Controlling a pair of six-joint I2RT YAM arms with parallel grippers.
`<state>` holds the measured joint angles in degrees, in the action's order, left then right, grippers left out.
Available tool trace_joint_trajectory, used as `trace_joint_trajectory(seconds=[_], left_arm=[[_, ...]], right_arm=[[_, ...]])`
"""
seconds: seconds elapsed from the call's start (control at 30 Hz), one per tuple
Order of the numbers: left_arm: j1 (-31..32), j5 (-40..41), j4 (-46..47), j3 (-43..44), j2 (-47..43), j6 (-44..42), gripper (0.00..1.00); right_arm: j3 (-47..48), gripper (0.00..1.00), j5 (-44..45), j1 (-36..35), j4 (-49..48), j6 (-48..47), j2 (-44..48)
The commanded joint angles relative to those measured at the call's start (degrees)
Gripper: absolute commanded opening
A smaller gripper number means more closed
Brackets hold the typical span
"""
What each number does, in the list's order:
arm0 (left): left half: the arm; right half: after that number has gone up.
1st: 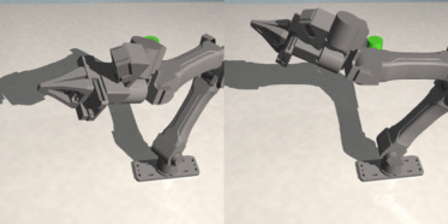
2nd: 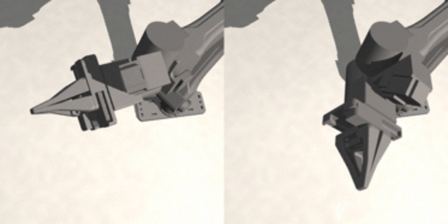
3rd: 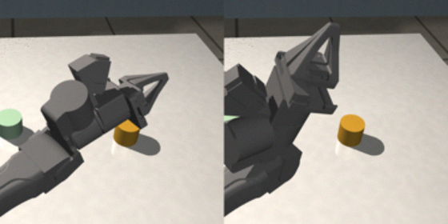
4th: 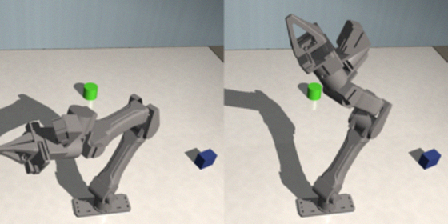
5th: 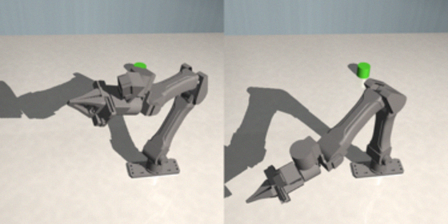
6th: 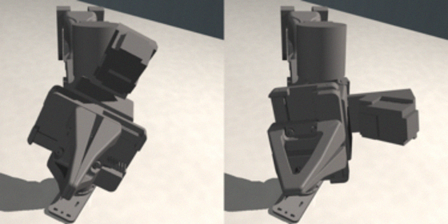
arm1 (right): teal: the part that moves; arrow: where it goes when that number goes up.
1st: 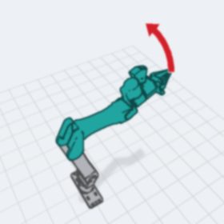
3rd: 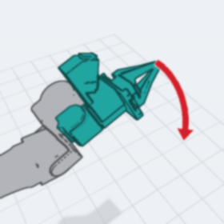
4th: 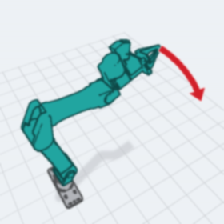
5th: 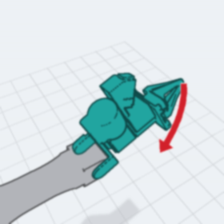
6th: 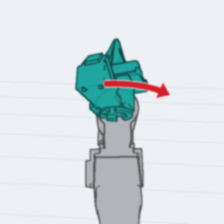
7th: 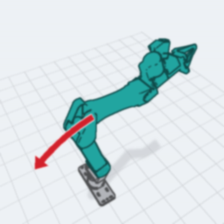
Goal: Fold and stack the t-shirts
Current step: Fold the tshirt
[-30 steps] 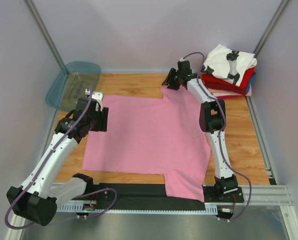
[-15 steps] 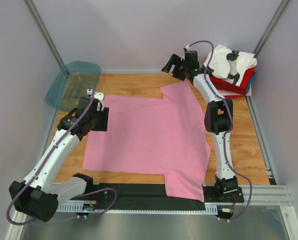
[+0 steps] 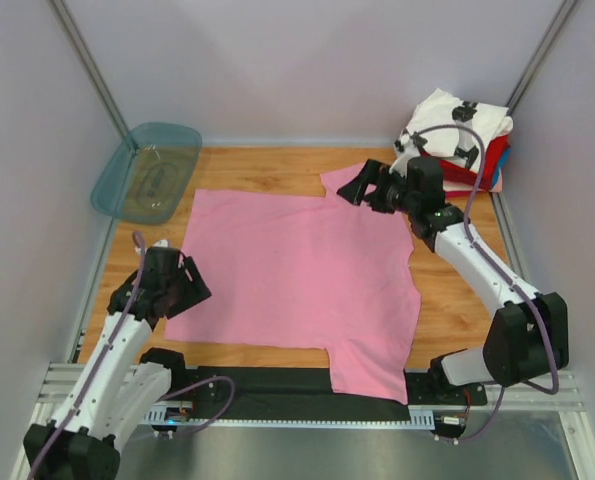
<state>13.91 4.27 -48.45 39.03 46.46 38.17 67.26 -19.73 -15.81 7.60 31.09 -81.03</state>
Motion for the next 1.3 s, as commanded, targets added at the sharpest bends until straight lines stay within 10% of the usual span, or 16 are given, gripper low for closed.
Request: trace_joint_trajectory(seconds=[0.0,0.47,0.87,1.27], left_arm=[[-5.2,-6.7,1.3,-5.6,-5.6,12.5,0.73],[9.5,6.9,-6.9,-10.6,8.6,25.8,0.65],[-0.5,11.9,-6.6,-6.2,15.8,20.4,0.67],[4.4,13.7,-9.1,-7.8,16.6,25.9,0.56]], right_arm=[[-9.7,0.91,-2.7,-1.5,-3.6,1.8,1.7],[-19.5,0.91,0.4,-3.5,3.7,0.7,14.5],[-21.2,0.91,-1.2,-3.4,3.2,0.9,15.6],[-21.4,0.93,-1.5,-2.6,3.4,1.5,14.5]])
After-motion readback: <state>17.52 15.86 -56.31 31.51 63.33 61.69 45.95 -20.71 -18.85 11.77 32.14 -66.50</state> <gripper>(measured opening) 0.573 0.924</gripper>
